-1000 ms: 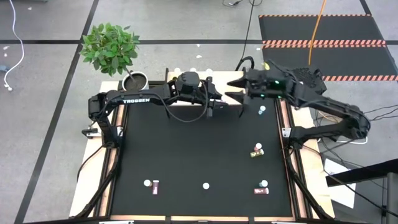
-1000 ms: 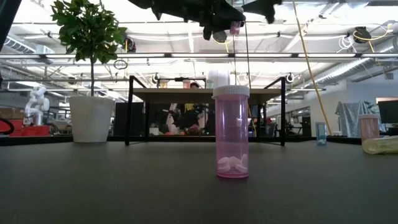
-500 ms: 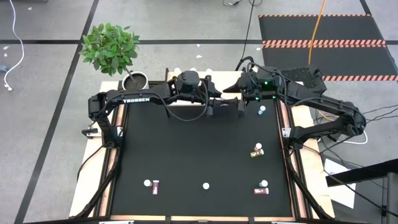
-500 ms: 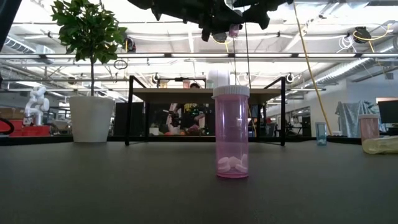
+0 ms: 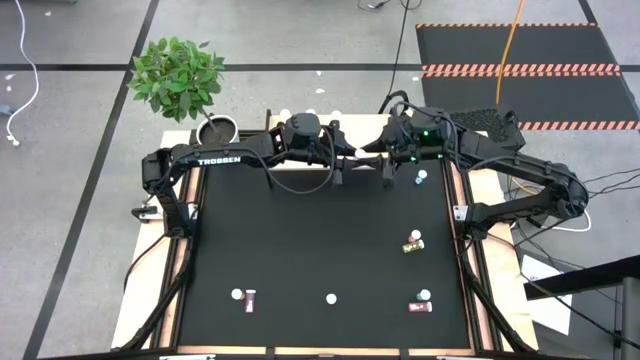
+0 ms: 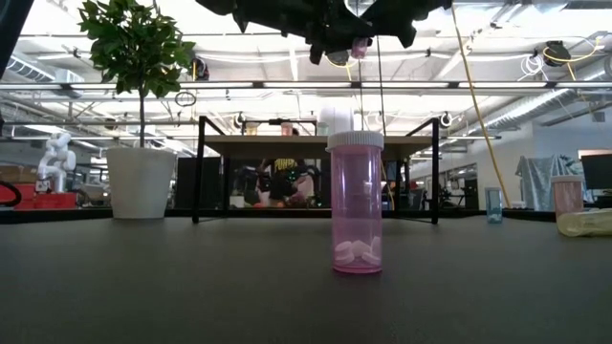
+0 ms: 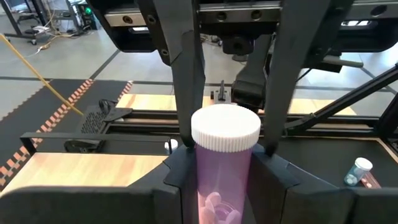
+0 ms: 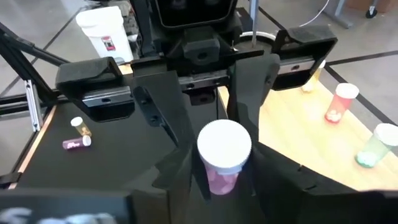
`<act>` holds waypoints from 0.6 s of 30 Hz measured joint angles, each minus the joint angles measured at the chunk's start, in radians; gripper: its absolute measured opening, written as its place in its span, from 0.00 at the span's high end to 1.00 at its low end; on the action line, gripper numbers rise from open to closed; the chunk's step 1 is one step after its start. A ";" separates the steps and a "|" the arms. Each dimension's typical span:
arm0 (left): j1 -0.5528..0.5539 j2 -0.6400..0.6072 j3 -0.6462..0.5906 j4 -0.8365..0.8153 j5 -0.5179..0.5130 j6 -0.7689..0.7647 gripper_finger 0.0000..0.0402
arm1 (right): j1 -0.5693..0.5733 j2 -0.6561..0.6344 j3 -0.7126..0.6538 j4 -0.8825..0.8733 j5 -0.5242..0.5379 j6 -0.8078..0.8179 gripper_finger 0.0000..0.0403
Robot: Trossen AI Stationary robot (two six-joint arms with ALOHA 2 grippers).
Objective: Pick and place medicine bottles onto shelf by color
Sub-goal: Put the top pink pill bottle on the shelf
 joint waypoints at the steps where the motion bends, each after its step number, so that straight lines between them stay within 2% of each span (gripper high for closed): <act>1: 0.000 0.000 0.000 0.002 0.000 0.000 0.72 | -0.001 0.000 0.000 -0.001 0.000 0.000 0.66; 8: 0.000 0.000 0.000 0.007 0.000 -0.006 0.72 | -0.001 0.000 0.000 0.005 0.000 0.000 0.73; 18: 0.002 -0.004 0.000 0.007 0.000 -0.035 0.72 | -0.007 0.000 0.000 0.021 -0.001 -0.020 0.74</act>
